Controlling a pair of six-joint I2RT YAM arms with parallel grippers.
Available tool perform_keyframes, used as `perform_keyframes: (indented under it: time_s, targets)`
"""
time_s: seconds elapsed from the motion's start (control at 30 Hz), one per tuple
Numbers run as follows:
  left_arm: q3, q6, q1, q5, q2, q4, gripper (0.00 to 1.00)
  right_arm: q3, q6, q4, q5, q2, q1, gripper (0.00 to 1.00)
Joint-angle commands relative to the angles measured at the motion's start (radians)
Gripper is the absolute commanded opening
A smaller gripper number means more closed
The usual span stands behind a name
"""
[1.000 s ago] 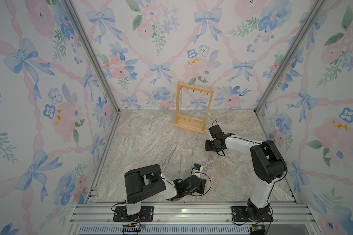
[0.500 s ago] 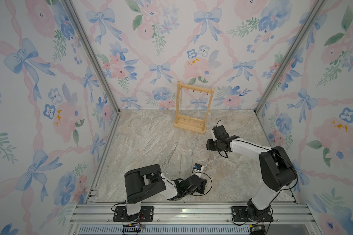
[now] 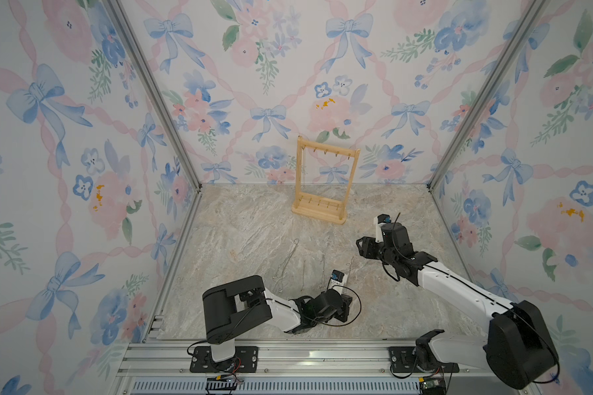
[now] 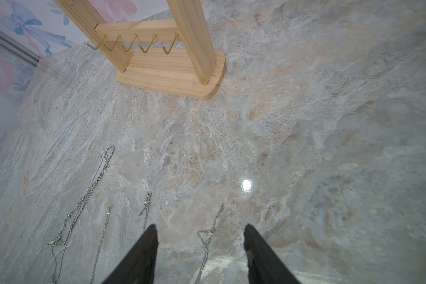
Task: Take the necklace off the jewelry display stand
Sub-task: Place the necklace at the center of the board.
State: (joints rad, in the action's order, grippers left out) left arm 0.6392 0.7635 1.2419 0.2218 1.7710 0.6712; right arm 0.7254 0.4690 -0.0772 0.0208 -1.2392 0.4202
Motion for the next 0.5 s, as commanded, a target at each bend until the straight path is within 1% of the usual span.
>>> perform_keyframes:
  time_s: [0.0,0.13,0.27,0.47]
  targets:
    - [0.017,-0.045,-0.008,0.041,-0.051,-0.062,0.16,-0.052,0.009,0.057,0.053,0.071,-0.018,0.58]
    - [0.019,-0.088,-0.012,0.080,-0.123,-0.101,0.18,-0.142,0.011,0.135,0.073,0.183,-0.042,0.60]
    - [0.019,-0.155,-0.023,0.142,-0.230,-0.158,0.23,-0.224,0.016,0.208,0.082,0.293,-0.064,0.61]
    - [0.004,-0.246,-0.060,0.231,-0.408,-0.216,0.43,-0.324,0.011,0.314,0.050,0.437,-0.094,0.60]
